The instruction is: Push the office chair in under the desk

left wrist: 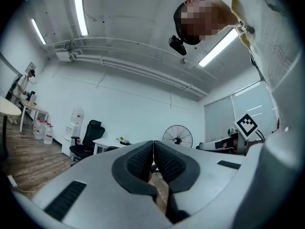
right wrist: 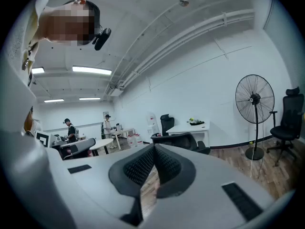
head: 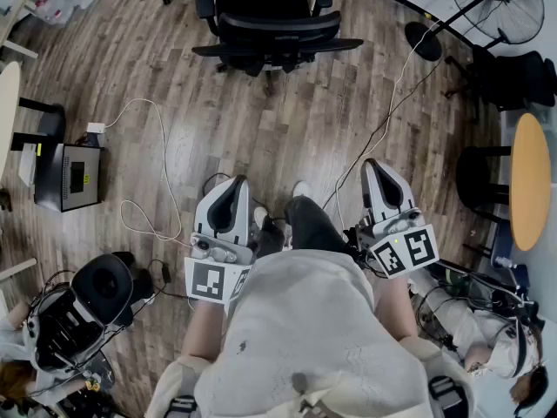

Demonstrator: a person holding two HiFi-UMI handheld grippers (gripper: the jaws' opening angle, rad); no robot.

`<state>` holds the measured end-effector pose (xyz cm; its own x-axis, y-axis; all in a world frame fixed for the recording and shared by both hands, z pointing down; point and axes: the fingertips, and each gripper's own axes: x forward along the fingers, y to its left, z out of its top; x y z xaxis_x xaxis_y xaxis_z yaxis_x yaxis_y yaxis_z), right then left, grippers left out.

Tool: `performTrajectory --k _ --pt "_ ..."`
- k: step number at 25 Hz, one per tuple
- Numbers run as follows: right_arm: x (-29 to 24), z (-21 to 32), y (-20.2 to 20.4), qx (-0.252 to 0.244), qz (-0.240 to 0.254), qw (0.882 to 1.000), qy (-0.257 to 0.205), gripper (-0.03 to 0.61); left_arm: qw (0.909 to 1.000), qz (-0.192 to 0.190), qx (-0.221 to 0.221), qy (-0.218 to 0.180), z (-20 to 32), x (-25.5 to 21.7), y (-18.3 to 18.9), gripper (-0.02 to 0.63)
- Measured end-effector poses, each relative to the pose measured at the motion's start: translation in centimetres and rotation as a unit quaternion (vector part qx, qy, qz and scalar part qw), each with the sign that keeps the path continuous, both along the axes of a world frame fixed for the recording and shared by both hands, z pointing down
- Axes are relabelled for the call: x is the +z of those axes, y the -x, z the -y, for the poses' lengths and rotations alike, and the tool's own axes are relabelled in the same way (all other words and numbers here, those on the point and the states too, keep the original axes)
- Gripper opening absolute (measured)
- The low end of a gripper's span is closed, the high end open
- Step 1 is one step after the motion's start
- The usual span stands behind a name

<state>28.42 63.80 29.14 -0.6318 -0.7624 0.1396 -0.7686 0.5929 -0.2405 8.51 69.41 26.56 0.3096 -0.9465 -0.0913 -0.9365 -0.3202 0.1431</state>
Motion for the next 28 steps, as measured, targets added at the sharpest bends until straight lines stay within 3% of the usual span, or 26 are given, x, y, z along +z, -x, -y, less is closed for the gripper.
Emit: performTrajectory --k 7,14,21,28 --pt "-1.8 -1.9 -2.4 -0.02 0.008 1.0 -0.003 0.006 0.999 0.012 -0.041 -0.008 -3.0 -2.6 -1.9 0.023" --pt "-2.8 0.1 -7.7 -0.047 -0.022 0.999 -0.013 0.006 0.9944 -0.048 -0.094 0.004 -0.5 -4.0 -6.3 0.023" --pt "-2.1 2.5 -12.9 -0.07 -0.014 0.997 -0.014 0.006 0.9927 0.016 -0.119 -0.009 0.3 -4.4 -12.1 0.023" --pt "-2.4 4.4 -13.9 -0.106 -0.008 0.994 -0.031 0.008 0.9875 0.019 -0.156 -0.007 0.3 -4.3 -13.8 0.023"
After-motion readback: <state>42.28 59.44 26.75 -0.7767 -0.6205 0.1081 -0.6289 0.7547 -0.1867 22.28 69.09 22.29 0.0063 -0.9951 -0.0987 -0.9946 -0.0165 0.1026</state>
